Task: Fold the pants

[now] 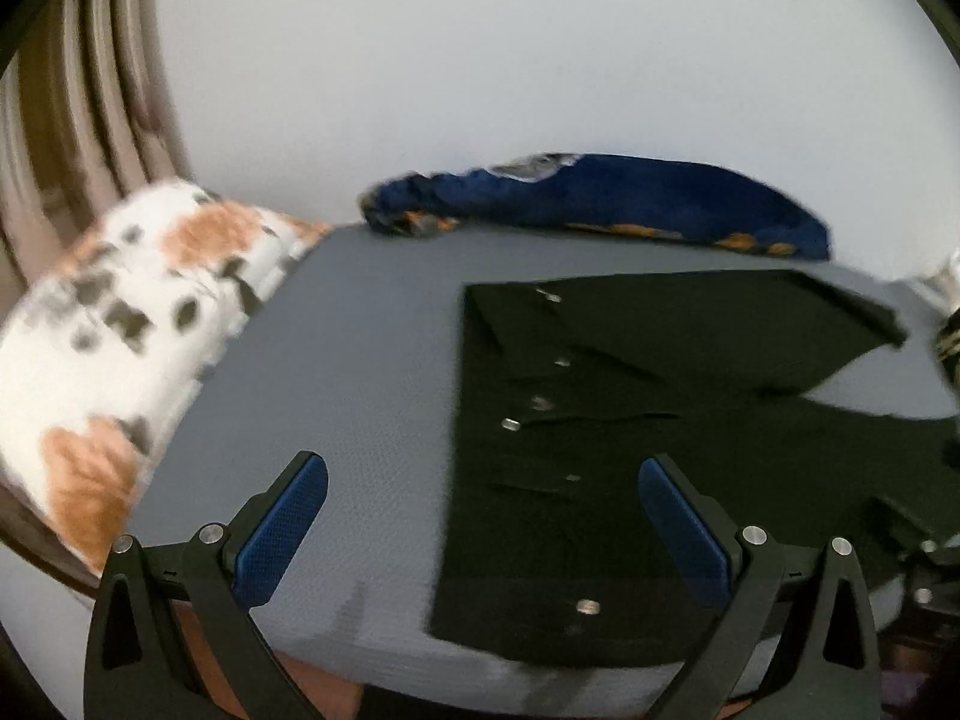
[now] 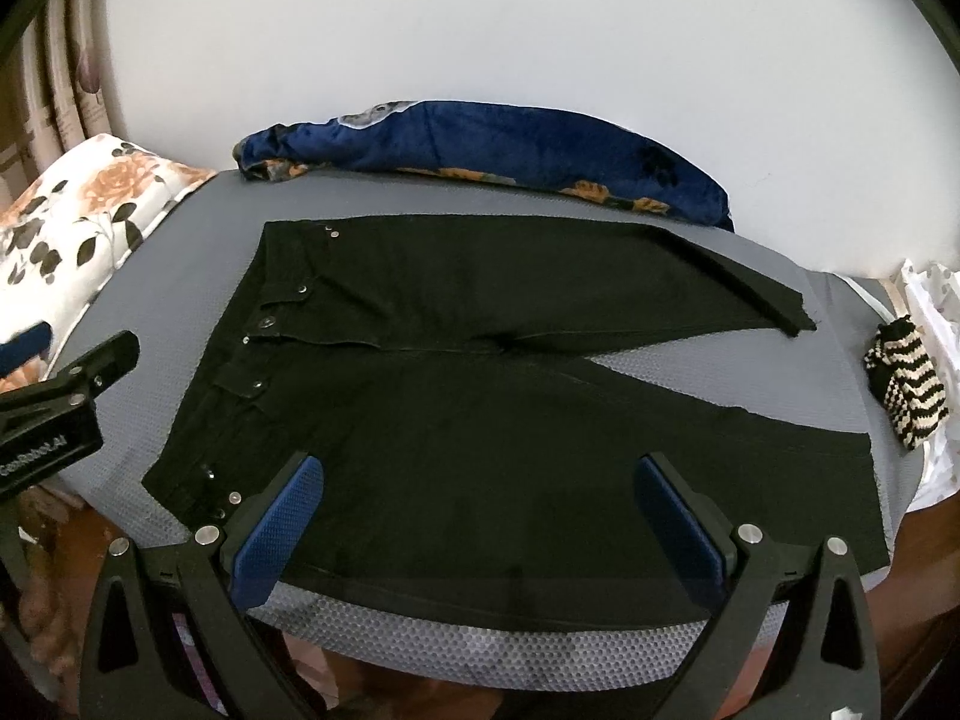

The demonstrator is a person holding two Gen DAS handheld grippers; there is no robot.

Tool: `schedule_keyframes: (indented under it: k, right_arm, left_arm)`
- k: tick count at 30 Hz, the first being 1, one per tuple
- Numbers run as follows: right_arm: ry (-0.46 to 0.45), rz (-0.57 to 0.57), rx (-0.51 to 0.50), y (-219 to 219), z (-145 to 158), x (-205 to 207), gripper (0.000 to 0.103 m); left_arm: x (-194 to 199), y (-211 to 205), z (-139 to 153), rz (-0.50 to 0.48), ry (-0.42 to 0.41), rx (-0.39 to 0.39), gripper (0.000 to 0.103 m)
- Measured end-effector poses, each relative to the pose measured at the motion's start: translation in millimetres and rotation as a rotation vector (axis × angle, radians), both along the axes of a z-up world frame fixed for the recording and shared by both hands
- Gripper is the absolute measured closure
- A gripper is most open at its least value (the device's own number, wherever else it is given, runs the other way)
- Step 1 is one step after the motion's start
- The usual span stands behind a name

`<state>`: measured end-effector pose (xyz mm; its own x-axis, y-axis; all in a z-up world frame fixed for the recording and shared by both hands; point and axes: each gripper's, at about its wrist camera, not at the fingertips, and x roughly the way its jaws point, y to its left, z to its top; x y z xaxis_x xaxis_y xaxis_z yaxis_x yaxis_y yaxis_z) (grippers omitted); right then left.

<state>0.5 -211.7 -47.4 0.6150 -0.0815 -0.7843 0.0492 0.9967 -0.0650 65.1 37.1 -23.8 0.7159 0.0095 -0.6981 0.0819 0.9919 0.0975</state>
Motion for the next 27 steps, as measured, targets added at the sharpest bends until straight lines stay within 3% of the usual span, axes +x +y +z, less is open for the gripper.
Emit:
schedule_keyframes:
  k: [2, 10, 17, 24, 27]
  right_arm:
    - [0.001, 0.003, -0.002, 0.5, -0.2, 0.7, 0.000]
    - [-0.012, 0.001, 0.008, -1.2, 2.8, -0.7, 0.000]
    - [-0.008, 0.010, 0.040, -4.2, -0.8, 3.4, 0.000]
    - [0.012, 0.016, 0.055, -8.6, -10.4, 13.4, 0.000]
    - [0.037, 0.002, 0.062, -14.4, -19.8, 22.2, 0.000]
  left_arm:
    - [0.3, -4.5, 3.1, 0.008, 0.000, 0.037, 0.000]
    - [-2.7, -10.2, 18.8, 0.010, -0.044, 0.053, 0.000]
    - [11.9, -10.0, 14.6, -0.010, -0.034, 0.093, 0.000]
    - [88.4, 19.1, -16.8, -0.140, 0.070, 0.081, 0.000]
    - [128.7, 27.0, -27.8, -0.266, 0.101, 0.027, 0.002]
